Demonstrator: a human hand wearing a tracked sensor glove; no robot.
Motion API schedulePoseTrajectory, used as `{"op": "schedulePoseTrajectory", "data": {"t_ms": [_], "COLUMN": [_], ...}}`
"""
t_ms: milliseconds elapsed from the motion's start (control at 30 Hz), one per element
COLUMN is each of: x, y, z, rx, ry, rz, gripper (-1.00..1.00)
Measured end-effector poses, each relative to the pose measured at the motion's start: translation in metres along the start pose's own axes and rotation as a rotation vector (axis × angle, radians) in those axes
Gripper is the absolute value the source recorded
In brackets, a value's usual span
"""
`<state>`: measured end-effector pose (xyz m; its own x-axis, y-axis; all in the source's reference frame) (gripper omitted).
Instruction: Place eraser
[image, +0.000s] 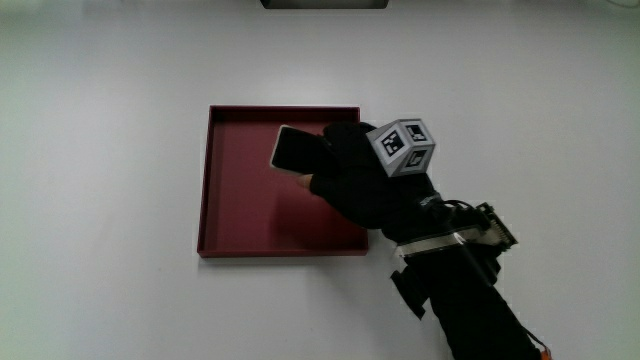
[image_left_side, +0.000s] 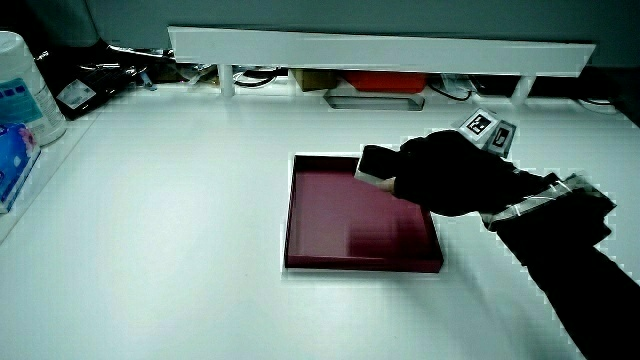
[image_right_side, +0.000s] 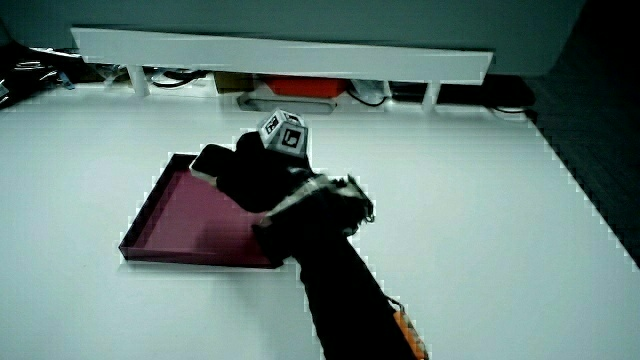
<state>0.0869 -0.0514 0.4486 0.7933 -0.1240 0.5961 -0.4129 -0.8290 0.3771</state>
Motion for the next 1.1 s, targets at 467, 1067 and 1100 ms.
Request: {"op": "schedulePoseTrajectory", "data": {"t_ms": [467, 1067, 1100], "x": [0.006, 0.016, 0.018], "y": [0.024, 0.029, 0.030], "z": [-0.063, -0.087, -0.088], "rx": [-0.096, -0.148, -0.146], "ry": [-0.001, -0.034, -0.050], "rz": [-0.074, -0.134, -0.144], "gripper": [0.00, -0.17, -0.20]}}
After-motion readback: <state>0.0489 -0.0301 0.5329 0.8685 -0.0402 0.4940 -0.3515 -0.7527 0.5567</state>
